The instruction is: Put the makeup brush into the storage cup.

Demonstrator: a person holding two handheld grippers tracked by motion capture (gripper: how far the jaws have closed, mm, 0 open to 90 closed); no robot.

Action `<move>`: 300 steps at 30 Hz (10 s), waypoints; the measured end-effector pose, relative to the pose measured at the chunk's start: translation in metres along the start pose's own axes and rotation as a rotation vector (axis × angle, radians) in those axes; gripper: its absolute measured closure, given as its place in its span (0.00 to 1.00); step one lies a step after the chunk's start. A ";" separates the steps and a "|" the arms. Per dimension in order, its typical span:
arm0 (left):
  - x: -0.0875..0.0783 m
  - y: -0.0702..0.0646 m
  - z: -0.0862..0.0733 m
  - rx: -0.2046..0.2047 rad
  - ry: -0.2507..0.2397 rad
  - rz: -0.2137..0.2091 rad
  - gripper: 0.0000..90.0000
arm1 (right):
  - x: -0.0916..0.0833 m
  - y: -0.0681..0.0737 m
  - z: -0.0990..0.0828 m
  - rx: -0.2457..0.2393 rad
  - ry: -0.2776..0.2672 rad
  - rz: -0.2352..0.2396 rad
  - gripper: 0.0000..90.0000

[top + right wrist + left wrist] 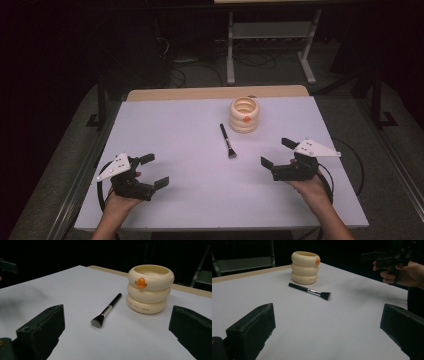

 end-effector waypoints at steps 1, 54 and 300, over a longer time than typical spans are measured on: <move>0.001 0.000 0.000 0.000 0.000 -0.001 0.00 | 0.001 0.000 0.000 0.001 0.003 0.000 0.00; 0.004 -0.001 0.000 0.000 0.004 -0.018 0.00 | 0.043 0.009 0.021 0.026 -0.003 0.034 0.00; 0.004 -0.006 0.001 -0.024 -0.031 -0.041 0.00 | 0.181 0.037 -0.016 -0.071 0.863 -0.026 0.69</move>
Point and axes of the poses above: each handheld gripper's, and its own axes: x roughly forward along the jaws, z roughly out of its top, y roughly to its left, the point moved 7 cm from there along x, roughly forward along the jaws, and after that the axes turned 8 degrees about -z, right-handed, at the moved point
